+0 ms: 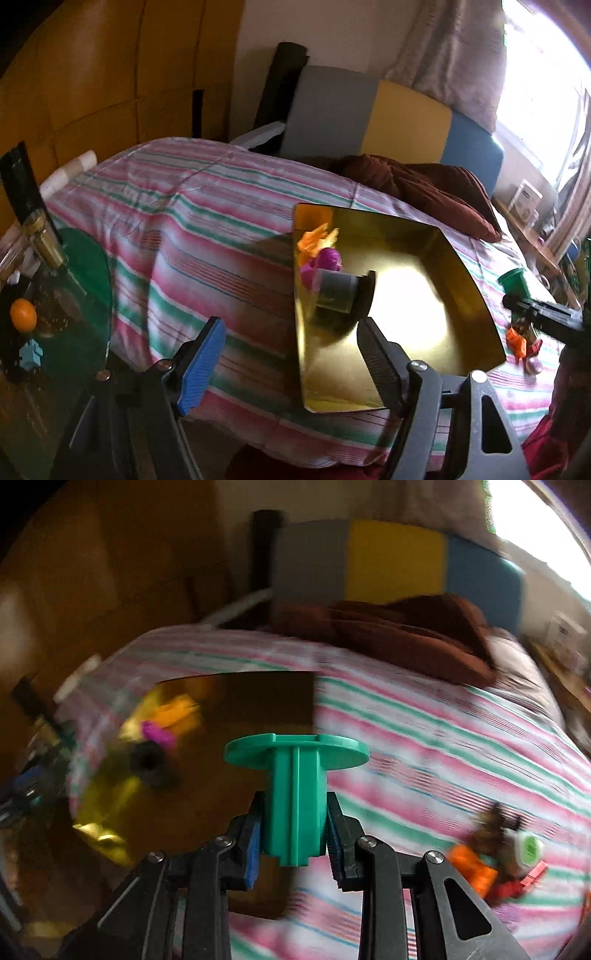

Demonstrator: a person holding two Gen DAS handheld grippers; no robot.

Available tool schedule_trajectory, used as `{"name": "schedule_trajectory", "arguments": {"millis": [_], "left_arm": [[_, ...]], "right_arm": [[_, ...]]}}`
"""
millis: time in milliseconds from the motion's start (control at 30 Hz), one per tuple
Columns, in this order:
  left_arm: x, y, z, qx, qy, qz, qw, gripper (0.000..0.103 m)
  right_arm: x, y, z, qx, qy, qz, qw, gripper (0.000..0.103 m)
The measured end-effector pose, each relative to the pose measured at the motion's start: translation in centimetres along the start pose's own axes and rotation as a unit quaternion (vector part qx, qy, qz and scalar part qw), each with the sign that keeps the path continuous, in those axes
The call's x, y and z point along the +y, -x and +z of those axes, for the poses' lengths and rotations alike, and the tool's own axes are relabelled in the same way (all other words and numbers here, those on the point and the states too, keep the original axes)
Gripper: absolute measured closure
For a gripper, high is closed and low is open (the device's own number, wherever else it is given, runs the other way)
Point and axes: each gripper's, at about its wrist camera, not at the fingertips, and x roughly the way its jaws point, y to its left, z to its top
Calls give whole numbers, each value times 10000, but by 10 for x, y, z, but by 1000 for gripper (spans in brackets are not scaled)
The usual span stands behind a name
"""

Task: Organize rigid objects
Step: 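Carry the green spool stand into the gold tray and open the right tool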

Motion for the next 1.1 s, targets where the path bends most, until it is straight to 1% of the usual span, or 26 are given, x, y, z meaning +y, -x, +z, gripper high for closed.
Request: {"name": "schedule_trajectory", "arguments": {"millis": [67,133,267,367,467,567,733,767,867,933,1000,1100], "left_arm": [[7,0,0,-1,59,65,10000,30],[14,1,0,-6,105,148,9998,31],[28,2,-1,-11,237,206,9995,31],[33,-1,-1,11,280,237,9993,31],[36,-4,-2,51,266,282,9992,31],[37,-6,-4,84,257,274,9993,31],[36,-6,-5,92,206,268,9994,31],[36,-6,-5,80,197,265,9994,31],[34,-3,-4,56,188,266,9995,31],[33,0,-3,21,168,264,9995,31],[29,3,-2,-31,103,274,9996,31],[22,8,-1,-88,-10,251,9996,31]], "right_arm": [[32,-13,3,121,252,328,9991,73],[64,-28,4,274,520,563,9967,73],[116,-64,5,637,808,949,9902,73],[141,-85,3,921,877,1163,9850,73],[162,-105,1,1201,960,1259,9801,73],[170,-120,-2,1372,850,1293,9784,71],[172,-119,-1,1257,754,1400,9792,67],[171,-115,-1,1207,751,1423,9796,65],[167,-105,0,1125,652,1501,9801,52],[164,-94,2,1001,620,1563,9807,49],[161,-83,2,864,625,1528,9825,45],[149,-64,2,643,614,1417,9859,44]]}}
